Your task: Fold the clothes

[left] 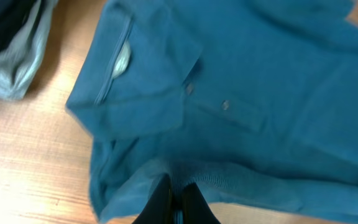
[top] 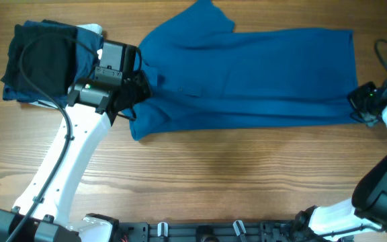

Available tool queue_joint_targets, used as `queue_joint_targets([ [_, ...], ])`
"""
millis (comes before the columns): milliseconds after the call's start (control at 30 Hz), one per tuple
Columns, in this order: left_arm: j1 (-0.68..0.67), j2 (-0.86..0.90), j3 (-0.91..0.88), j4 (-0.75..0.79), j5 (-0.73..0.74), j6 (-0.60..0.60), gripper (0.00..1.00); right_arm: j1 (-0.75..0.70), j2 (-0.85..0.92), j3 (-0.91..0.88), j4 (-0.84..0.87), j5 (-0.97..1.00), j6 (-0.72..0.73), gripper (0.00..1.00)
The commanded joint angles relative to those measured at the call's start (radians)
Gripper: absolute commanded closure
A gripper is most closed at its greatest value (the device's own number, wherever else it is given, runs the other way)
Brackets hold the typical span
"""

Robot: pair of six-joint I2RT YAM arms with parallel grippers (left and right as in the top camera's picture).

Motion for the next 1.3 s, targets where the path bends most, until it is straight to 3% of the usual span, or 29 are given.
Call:
queue_joint_targets([
  [0,0.006,0.049,0.018,0.056,-0.002,0.051,0.96,0.039,0.069,0.018,0.057,0.007,0.014,0.96],
  [267,0.006,0.206,0.018,0.172,-0.002,0.106,0.96,0.067,0.136,0.018,0.15,0.056,0.023,0.96],
  [467,-0.007,0.222,0.018,0.232,-0.011,0.182,0.96,0.068,0.138,0.018,0.185,0.078,0.023,0.96],
  [1000,-0.007,0.35,0.018,0.294,-0.013,0.181,0.96,0.069,0.22,0.017,0.243,0.124,0.01,0.93],
  [1067,-0.006,0.35,0.019,0.306,-0.022,0.18,0.96,0.069,0.218,0.017,0.289,0.126,-0.025,0.85],
  [1100,-0.006,0.35,0.019,0.31,-0.04,0.181,0.96,0.069,0.216,0.018,0.308,0.126,-0.04,0.76],
  [1133,-0.006,0.35,0.021,0.315,-0.064,0.181,0.95,0.069,0.214,0.019,0.33,0.123,-0.046,0.6],
  [1167,-0.006,0.349,0.021,0.329,-0.077,0.182,0.83,0.069,0.214,0.019,0.341,0.123,-0.05,0.42],
  [1200,-0.006,0.348,0.021,0.343,-0.077,0.182,0.75,0.069,0.214,0.019,0.346,0.122,-0.069,0.33],
  [1267,-0.006,0.344,0.033,0.359,-0.077,0.182,0.46,0.069,0.212,0.019,0.377,0.109,-0.129,0.2],
])
